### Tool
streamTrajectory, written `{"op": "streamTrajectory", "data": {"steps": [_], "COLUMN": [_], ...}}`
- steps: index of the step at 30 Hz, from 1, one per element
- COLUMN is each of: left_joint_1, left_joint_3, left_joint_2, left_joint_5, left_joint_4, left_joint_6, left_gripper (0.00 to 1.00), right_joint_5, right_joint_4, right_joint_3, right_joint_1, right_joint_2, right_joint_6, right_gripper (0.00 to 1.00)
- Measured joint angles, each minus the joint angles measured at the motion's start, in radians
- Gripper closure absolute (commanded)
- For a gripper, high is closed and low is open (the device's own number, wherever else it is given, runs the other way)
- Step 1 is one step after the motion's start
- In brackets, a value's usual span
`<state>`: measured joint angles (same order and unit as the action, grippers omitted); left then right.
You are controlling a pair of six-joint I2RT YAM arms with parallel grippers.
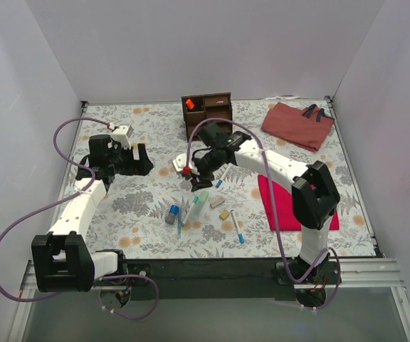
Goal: Sort the stationery into containers
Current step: Pick up the pen from the center of the board.
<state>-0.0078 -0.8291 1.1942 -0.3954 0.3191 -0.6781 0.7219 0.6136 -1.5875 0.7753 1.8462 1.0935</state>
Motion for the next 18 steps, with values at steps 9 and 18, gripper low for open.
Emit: {"op": "streamTrajectory", "data": {"steps": [9,18], "left_joint_1": [-0.151,-0.436], "left_joint_3": [-0.073,-0.194], "left_joint_2": [0.015,0.246], "left_joint_5": [-0.037,-0.007], "left_joint_4": [0.083,0.138], "left_joint_6": [0.018,0.003], "left_gripper": [0.27,0.28], "right_joint_5": [0.0,-0.076], "right_joint_4": [0.113,-0.047], "right_joint_3": [0.067,0.153], "right_joint_1": [-0.063,-0.387], "right_joint_2": [0.085,-0.198], "right_joint_6": [-0.296,-0.632], "right_gripper": [0.48,0.38]}}
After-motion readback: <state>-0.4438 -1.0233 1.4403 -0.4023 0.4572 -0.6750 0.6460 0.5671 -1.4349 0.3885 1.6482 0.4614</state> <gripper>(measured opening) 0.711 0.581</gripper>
